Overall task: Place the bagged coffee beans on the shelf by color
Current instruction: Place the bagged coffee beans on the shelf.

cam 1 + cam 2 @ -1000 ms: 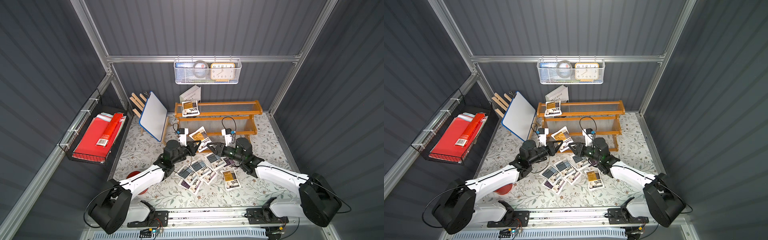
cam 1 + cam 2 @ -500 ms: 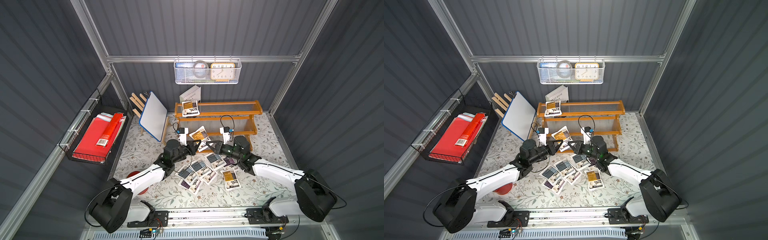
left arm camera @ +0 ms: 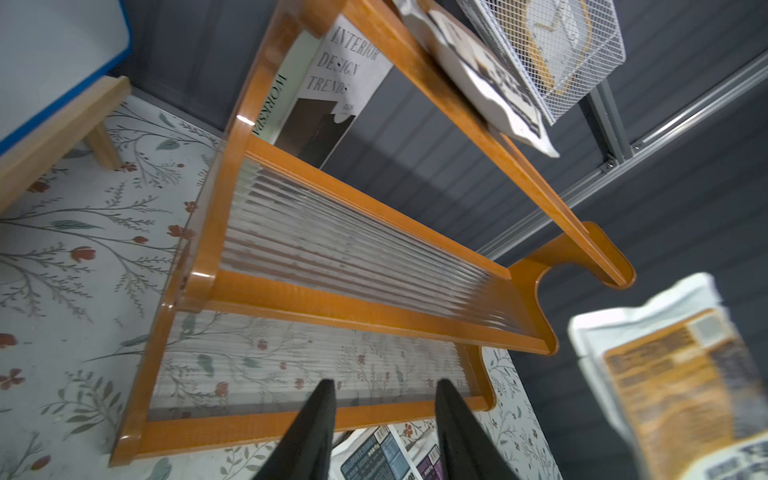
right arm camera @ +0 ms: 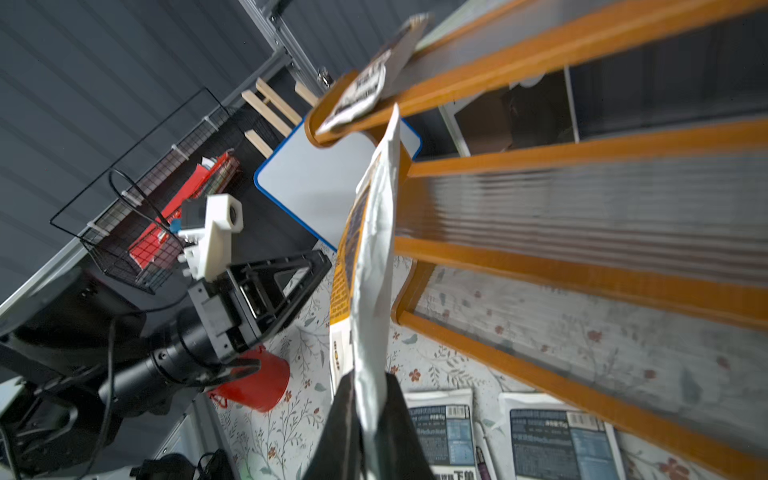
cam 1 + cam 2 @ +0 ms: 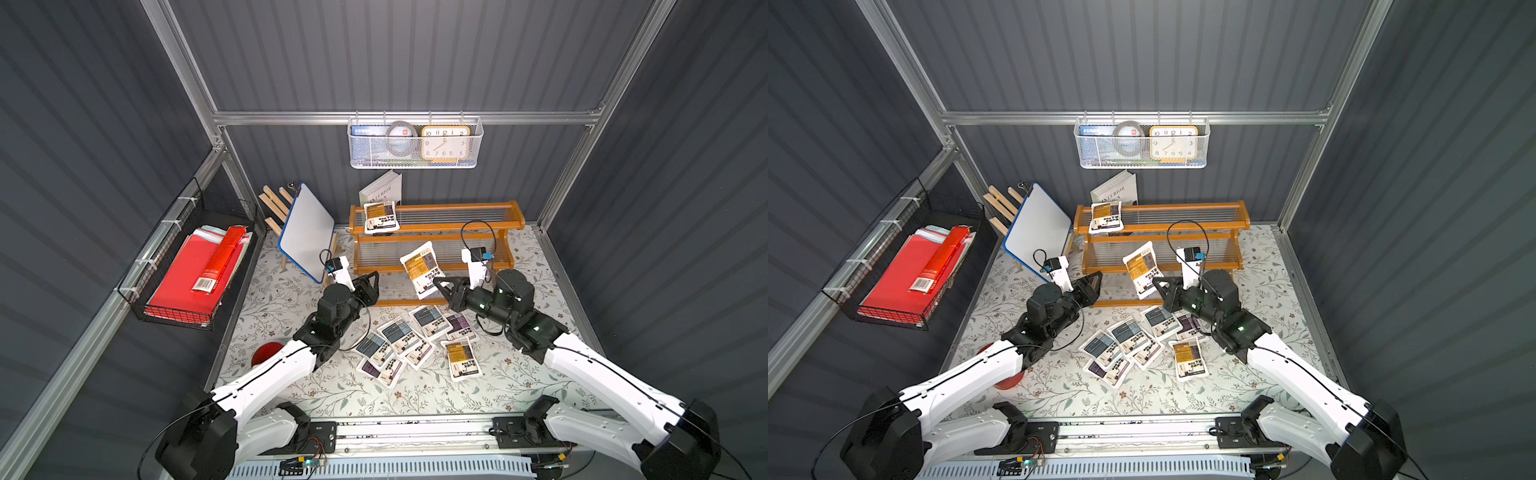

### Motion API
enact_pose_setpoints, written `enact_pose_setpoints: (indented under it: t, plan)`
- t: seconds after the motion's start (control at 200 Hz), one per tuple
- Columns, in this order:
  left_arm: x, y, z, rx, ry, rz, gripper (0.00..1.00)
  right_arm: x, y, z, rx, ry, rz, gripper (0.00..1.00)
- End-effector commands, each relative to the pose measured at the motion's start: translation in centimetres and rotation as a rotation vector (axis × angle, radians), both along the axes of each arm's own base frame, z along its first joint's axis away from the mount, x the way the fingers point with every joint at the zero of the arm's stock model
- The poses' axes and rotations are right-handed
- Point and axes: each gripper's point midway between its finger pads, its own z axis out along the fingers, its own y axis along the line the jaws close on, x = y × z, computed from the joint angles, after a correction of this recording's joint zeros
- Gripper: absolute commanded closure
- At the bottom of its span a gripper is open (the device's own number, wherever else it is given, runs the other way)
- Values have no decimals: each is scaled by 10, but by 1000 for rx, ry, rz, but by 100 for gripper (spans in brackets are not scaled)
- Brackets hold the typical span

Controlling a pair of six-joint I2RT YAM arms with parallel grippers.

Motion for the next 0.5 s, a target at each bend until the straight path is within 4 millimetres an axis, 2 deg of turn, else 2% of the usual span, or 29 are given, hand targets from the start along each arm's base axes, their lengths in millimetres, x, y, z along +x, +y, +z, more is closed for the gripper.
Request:
enact_pose_setpoints:
  t: [0.0,0.12,0.155,0.195,0.3,0.495]
  plan:
    - [5,13,-29,75,84,74,58,25,-11,40,-33,-82,-90,100]
    - [9,12,-47,98,131,83,58,50,-2,85,3,-132,-101,100]
    - [11,11,-50,104,137,86,58,64,3,84,-4,-111,-108,100]
    - [11,11,-53,115,144,85,58,76,6,95,8,-107,-119,100]
    - [14,13,-55,162,152,98,58,104,5,99,42,-25,-147,100]
    - [17,12,-58,194,140,94,58,131,9,110,112,23,-153,100]
